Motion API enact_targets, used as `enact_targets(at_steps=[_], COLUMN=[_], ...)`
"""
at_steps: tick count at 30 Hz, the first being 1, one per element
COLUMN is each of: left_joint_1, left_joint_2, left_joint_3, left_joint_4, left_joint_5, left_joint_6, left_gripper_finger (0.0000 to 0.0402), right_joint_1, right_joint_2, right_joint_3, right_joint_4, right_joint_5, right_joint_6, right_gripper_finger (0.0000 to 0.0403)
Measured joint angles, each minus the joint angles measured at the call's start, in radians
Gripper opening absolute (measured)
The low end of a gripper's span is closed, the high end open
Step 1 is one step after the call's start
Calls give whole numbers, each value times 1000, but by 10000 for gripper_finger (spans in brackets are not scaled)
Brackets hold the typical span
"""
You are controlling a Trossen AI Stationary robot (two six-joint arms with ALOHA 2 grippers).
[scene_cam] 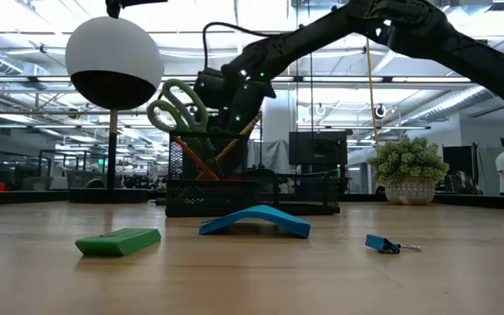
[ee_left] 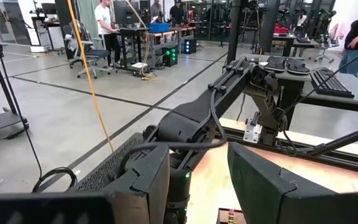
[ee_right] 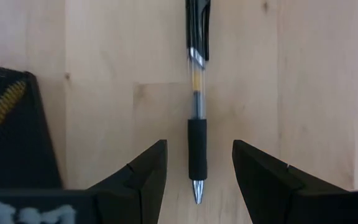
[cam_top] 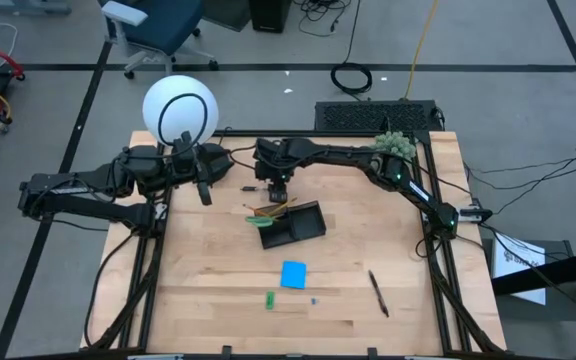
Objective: Pick and place office supplies into organizer
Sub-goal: Put the left black pen into the black desk organizer
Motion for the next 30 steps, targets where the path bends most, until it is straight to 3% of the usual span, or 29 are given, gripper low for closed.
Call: enact_targets(at_steps=[21,30], left_joint_1=[0,0], left_joint_2=[0,0], left_joint_3=[0,0], left_joint_4=[-12,-12], left_joint_5=[1,1], left_joint_6=[-29,-42], left_gripper_finger=[159,159], right_joint_1=[8,7], right_joint_2=[-4,-4], right_joint_3=[-102,-102], right_joint_4=[82,82], right_joint_5=[8,17], right_joint_6=[14,15], right_gripper_finger=[169,105])
